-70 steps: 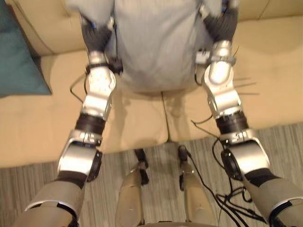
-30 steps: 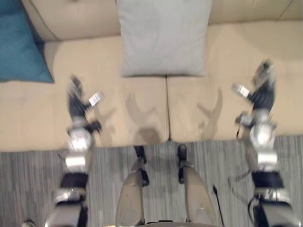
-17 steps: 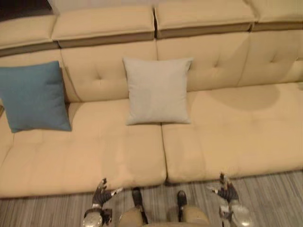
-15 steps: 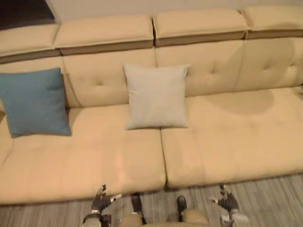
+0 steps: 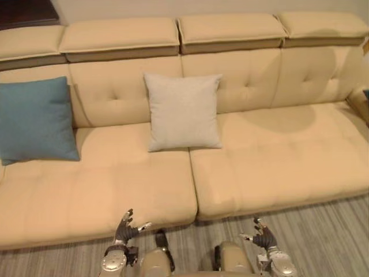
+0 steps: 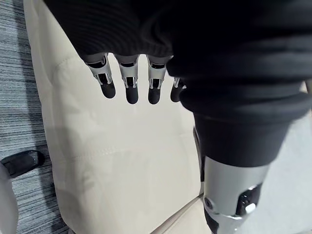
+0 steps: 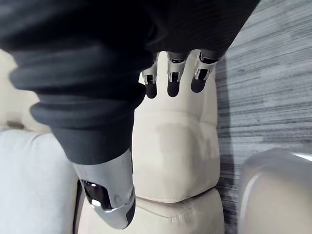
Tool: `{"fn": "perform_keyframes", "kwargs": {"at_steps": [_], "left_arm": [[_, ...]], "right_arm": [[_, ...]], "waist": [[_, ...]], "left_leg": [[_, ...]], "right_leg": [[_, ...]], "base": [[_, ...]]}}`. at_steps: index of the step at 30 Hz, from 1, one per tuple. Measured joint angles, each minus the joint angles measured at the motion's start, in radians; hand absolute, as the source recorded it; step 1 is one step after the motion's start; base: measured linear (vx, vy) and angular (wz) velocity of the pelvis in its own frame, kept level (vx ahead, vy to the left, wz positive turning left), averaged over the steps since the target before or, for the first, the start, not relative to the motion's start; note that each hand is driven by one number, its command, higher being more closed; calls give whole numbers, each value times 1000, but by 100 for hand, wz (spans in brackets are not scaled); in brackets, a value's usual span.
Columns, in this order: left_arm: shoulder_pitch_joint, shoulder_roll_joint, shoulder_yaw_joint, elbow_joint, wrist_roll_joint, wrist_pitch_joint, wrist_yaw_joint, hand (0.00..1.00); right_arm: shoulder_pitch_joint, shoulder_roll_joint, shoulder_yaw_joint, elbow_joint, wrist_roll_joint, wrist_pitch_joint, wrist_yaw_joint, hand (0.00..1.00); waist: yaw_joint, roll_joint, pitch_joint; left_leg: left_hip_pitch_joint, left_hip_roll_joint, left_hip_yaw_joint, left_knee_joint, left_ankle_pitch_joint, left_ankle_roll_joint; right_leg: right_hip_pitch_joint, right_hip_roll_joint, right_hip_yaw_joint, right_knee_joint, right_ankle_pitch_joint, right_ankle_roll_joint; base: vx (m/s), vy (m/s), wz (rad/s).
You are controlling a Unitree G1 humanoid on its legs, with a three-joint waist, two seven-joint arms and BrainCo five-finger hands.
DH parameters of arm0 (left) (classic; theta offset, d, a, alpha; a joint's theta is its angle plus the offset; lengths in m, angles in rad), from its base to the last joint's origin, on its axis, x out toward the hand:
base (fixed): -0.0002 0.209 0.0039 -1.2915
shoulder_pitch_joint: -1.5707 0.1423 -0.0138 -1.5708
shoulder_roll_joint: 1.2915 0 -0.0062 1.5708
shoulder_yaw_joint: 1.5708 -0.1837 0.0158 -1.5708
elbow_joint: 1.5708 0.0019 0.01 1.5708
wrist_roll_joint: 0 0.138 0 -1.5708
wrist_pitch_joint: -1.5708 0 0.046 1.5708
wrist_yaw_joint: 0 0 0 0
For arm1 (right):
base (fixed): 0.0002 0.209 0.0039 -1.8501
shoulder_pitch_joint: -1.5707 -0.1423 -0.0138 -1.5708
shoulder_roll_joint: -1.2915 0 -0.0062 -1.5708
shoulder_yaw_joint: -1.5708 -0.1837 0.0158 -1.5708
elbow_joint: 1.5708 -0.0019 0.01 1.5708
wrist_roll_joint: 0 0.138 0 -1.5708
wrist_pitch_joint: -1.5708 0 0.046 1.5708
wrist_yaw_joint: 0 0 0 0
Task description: Pick up cushions and gather them together orderly.
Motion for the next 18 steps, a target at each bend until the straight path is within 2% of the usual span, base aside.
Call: {"fn": "perform_keyframes", "kwargs": {"at_steps": [1, 2, 3, 5, 6, 7, 9, 10, 12, 13, 14, 17, 18], "left_arm": [[-6, -22, 9, 0, 0, 1, 12, 0], [-7, -33, 8, 0, 0, 1, 16, 0], [-2, -54, 1, 0, -2, 1, 16, 0], [2, -71, -13, 3, -21, 8, 18, 0], [-2, -81, -32, 1, -24, 12, 19, 0], [-8, -82, -41, -1, -24, 12, 18, 0], [-12, -81, -41, -5, -23, 13, 18, 0], [-7, -82, -41, -6, -22, 13, 17, 0], [-8, -83, -36, -10, -21, 13, 16, 0], [-8, -82, -30, -10, -21, 14, 16, 0], [-8, -83, -31, -7, -22, 17, 16, 0], [-7, -78, -36, -6, -22, 18, 17, 0], [-9, -78, -38, -6, -22, 18, 17, 0]], "right_arm": [[-13, -7, -8, 1, 0, 1, -11, 0], [-20, -8, -10, 1, 0, 1, -21, 0], [-38, -22, -28, 1, 1, 0, -35, 0], [-56, -25, -38, 3, 4, 1, -46, 0], [-57, -36, -41, 5, 6, 3, -54, 0], [-43, -28, -57, 5, 7, 7, -63, 0], [-35, -14, -87, 5, 10, 10, -67, 0], [-21, -14, -97, 3, 10, 10, -68, 0], [-14, -17, -105, 4, 10, 13, -68, 0], [-19, -17, -116, 3, 10, 14, -66, 0], [-21, -11, -118, 4, 10, 15, -65, 0], [-18, 6, -119, 5, 10, 18, -62, 0], [-18, 6, -122, 5, 10, 17, -63, 0]], "waist": [[12, 1, -13], [22, 13, -12], [35, 28, -12], [27, 46, -5], [21, 79, 11], [13, 72, 17], [0, 56, 21], [-4, 47, 22], [0, 58, 16], [1, 65, 11], [0, 67, 10], [-4, 38, -9], [-4, 38, -10]], "left_leg": [[-36, 5, -12, -11, 40, -17], [-45, 13, -16, -22, 49, -19], [-69, 28, -19, -42, 78, -32], [-105, 37, -34, -68, 105, -54], [-108, 48, -67, -92, 103, -64], [-112, 50, -74, -93, 49, -132], [-134, 38, -76, 102, 26, -122], [-124, 24, -78, 211, -41, -101], [-96, 19, -110, 284, -154, -102], [-75, 17, -126, 282, -191, -98], [-47, 12, -132, 247, -209, -84], [-1, -18, -84, 166, -185, -70], [0, -18, -75, 165, -185, -69]], "right_leg": [[39, 6, -15, -120, -88, -1], [47, 17, -21, -163, -108, -11], [58, 36, -43, -252, -151, -39], [81, 50, -65, -366, -205, -72], [87, 75, -86, -387, -182, -85], [83, 63, -102, -410, -161, -101], [86, 33, -122, -421, -145, -114], [86, 25, -118, -427, -135, -109], [85, 31, -109, -449, -107, -102], [82, 36, -99, -459, -95, -95], [83, 41, -83, -473, -80, -83], [101, 26, -37, -553, -25, -51], [101, 25, -29, -562, -17, -48]], "base": [[-183, -184, 19], [-234, -224, -12], [-228, -197, -28], [-252, -196, -10], [-253, -72, 23], [-297, -50, 40], [-201, -21, 26], [-103, -18, 1], [-85, 56, -14], [-82, 139, -34], [-110, 162, -38], [-99, 132, -39], [-78, 118, -48]]}}
